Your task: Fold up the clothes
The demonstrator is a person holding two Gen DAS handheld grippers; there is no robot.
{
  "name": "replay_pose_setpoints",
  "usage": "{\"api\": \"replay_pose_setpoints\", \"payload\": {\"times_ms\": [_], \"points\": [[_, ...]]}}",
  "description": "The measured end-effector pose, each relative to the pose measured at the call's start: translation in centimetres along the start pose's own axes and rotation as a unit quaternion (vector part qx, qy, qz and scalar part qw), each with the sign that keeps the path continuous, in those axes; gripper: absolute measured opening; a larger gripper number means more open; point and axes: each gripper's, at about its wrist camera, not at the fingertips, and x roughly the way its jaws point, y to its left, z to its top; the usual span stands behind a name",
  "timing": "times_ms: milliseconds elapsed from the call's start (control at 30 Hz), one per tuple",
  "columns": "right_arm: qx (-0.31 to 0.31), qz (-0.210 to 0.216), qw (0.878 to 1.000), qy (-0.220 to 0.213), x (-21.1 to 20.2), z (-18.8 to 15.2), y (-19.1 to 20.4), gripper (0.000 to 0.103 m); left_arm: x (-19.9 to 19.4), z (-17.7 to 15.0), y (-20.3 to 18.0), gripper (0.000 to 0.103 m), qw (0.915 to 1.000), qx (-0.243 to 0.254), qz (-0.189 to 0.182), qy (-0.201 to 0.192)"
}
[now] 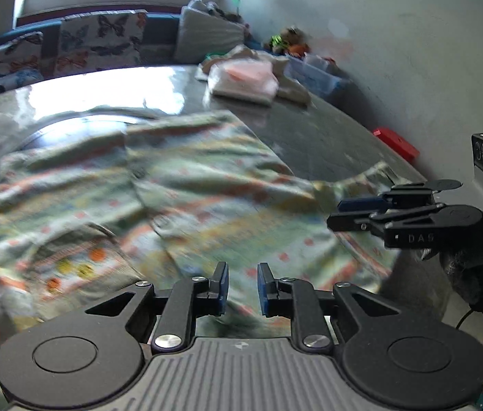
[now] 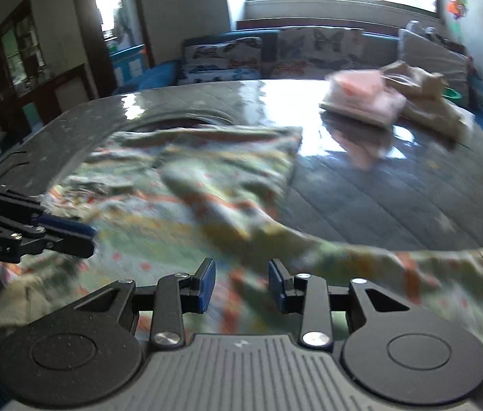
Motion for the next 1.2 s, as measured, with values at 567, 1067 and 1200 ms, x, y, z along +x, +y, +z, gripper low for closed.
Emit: {"api": "replay_pose_setpoints", "payload": {"times_ms": [567,1067,1200], "points": [[0.08,-0.098,0.991,-0.04,-3.2,-3.1,-8.3,0.05,0.6,-0.2,-2.2,0.035,0.9997,0.015,0.017,0.013],[0.1,-0.136,0.983,-0.077,-5.1,-4.5,-10.1,0.087,0.3,1.2,-5.3,0.073,0.9989,0.031,0.029,-0.018],[0.119,-0.16,0.972,-0.123,-7.1,-5.3,-9.8,0.103,-0.3,1.7,-6.2,0.091,0.9976,0.038,0.037,-0.045]]}}
